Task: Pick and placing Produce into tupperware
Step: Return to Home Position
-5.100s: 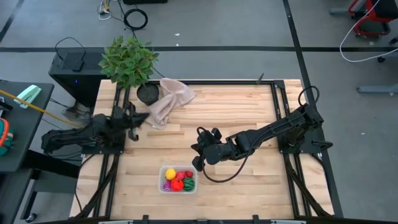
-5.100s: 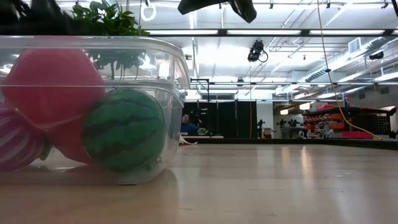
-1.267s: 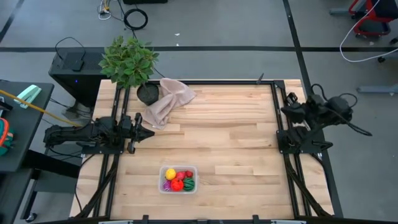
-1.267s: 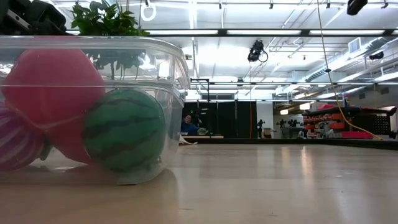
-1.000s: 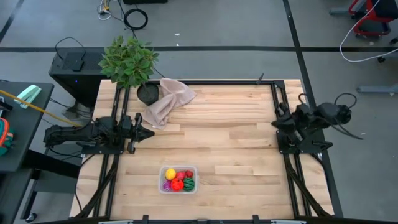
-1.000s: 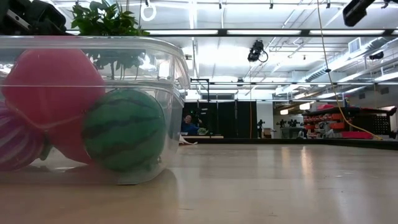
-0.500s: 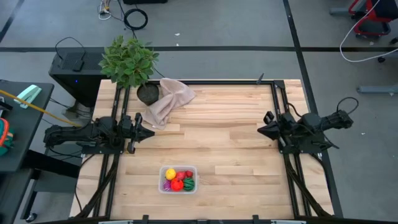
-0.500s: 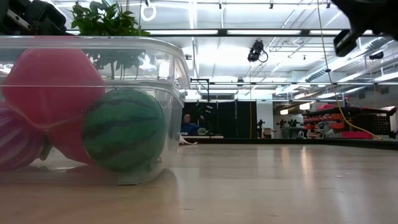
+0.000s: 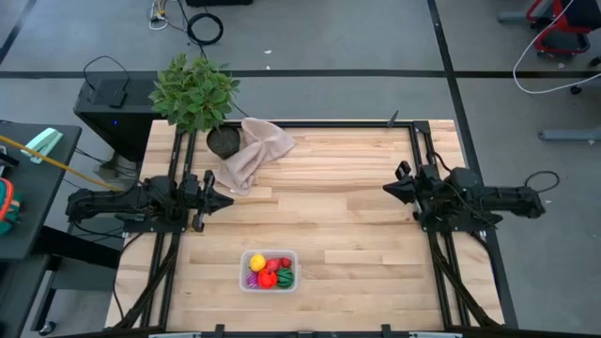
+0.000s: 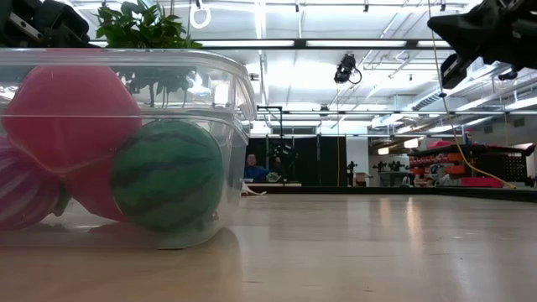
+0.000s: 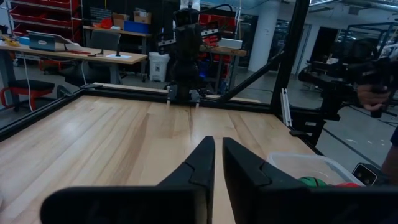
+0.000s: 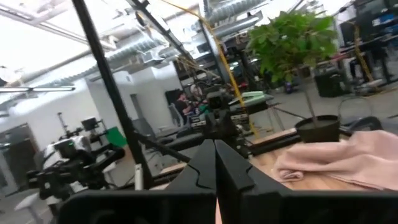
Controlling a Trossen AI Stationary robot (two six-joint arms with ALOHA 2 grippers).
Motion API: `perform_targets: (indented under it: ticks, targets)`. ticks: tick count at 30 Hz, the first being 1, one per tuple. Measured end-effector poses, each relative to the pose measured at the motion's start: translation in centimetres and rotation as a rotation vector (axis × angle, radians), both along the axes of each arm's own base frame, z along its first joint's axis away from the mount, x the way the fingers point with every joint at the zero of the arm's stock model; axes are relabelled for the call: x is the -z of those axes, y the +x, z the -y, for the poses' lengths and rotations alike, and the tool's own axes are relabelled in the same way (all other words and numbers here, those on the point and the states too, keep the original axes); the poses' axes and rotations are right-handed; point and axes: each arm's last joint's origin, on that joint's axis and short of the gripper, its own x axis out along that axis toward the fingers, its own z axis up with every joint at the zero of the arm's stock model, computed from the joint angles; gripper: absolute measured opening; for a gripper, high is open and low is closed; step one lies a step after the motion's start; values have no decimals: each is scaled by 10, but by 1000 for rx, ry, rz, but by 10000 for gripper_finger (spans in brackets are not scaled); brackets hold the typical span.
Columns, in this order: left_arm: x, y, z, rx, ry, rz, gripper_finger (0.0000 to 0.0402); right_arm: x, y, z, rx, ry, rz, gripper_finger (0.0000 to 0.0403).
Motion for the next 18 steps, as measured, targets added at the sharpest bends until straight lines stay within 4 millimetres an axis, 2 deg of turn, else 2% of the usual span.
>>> perform_targets:
  ticks: [6,12,18]
  targets:
    - [0,0,0,0,0,0,37,-2,-1,4,37,-69,-32,0]
    - [0,0,0,0,0,0,28,7,0,3,-27,-83,-140,0]
    - [0,0,0,0,0,0,36,17,2,3,-22,-97,-203,0]
